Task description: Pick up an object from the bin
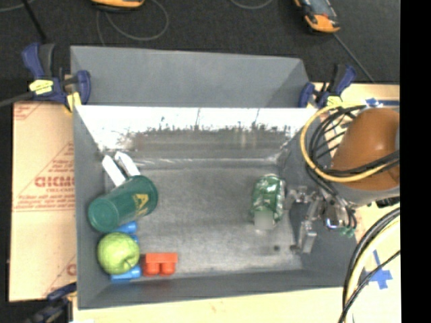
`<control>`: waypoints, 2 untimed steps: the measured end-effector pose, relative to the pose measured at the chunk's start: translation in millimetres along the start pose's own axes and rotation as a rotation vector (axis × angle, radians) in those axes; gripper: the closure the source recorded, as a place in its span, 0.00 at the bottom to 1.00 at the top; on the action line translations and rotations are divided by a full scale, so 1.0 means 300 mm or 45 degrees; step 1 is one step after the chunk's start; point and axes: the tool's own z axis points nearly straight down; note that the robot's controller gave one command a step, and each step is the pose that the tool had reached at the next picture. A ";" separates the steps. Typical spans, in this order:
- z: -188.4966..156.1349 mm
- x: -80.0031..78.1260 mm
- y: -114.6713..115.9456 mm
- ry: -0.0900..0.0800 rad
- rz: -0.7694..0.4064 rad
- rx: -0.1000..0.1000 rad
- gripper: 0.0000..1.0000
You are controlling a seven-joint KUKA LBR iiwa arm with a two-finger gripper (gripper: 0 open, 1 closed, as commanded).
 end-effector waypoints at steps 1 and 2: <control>-0.032 -0.013 -0.026 -0.001 0.248 0.000 0.00; 0.034 -0.096 0.025 -0.010 0.044 0.005 0.00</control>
Offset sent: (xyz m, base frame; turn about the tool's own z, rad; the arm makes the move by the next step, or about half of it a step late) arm 0.0468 0.0256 -0.0373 -0.0436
